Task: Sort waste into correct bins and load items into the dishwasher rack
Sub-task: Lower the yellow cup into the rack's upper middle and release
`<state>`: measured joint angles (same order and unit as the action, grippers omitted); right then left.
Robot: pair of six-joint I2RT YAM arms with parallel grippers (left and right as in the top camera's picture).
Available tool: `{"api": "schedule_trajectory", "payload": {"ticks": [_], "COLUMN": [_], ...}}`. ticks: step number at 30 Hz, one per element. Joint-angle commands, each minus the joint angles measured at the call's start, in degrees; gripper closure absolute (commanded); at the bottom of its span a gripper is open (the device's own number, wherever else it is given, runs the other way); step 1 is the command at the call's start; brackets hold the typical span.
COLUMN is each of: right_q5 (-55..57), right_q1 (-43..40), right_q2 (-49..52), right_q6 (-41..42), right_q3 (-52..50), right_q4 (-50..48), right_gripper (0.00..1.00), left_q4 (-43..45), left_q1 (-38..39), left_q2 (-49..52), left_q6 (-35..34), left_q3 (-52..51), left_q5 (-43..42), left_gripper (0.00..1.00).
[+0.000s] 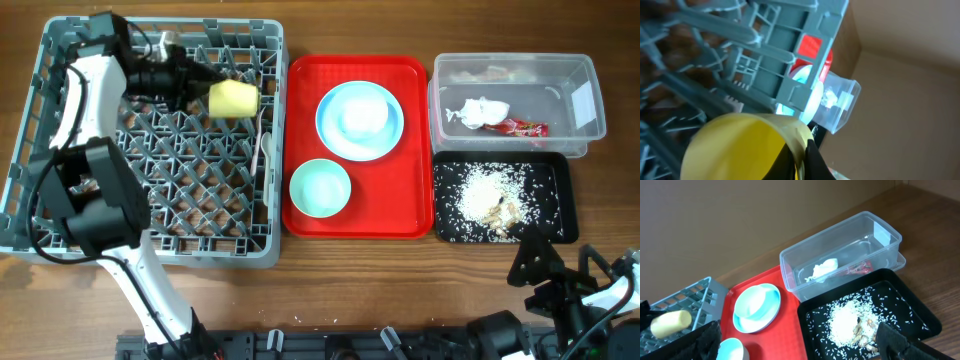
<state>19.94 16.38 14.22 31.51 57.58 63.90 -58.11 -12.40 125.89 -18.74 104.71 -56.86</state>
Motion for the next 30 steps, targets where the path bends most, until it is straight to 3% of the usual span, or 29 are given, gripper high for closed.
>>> {"api": "schedule_trajectory", "payload": {"ticks": [1,6,10,14,19,25,30], "right_q5": [-0.3,-0.3,-0.3,-0.3,-0.3,-0.3,-0.3], "right_q1": [-0.3,-0.3,-0.3,-0.3,-0.3,-0.3,-0.3], "right_q2": [-0.6,-0.6,-0.6,-0.6,-0.6,-0.6,-0.6], "right_q6": [0.6,0.6,0.6,0.6,0.6,0.6,0.6], "right_q3": [0.1,0.1,0.1,0.1,0.1,0.1,0.1], "right_q4": [0.0,0.0,0.0,0.0,0.0,0.0,0.0], "right_gripper": [0.0,0.0,0.0,0.0,0.0,0.0,0.0], "left_q4": [-0.5,3.7,6.1,6.6,8.4,3.5,3.4], "left_q1": [-0.9,-0.9,-0.2,1.9,4.2,2.8,1.7], "left_q2": [2.9,2.9,2.9,3.5,5.9,5.9,5.9], "left_q6": [3.0,2.9,2.9,2.9,1.1,1.9,1.9], "left_q3": [-1.6,-1.6,-1.6,-1.6,-1.6,-1.6,-1.6], "left_q5": [14.4,-18.9,-20.5,-7.0,-4.7,16.7,22.3], "left_gripper": [0.96,0.96,0.96,0.96,0.96,0.96,0.96]}}
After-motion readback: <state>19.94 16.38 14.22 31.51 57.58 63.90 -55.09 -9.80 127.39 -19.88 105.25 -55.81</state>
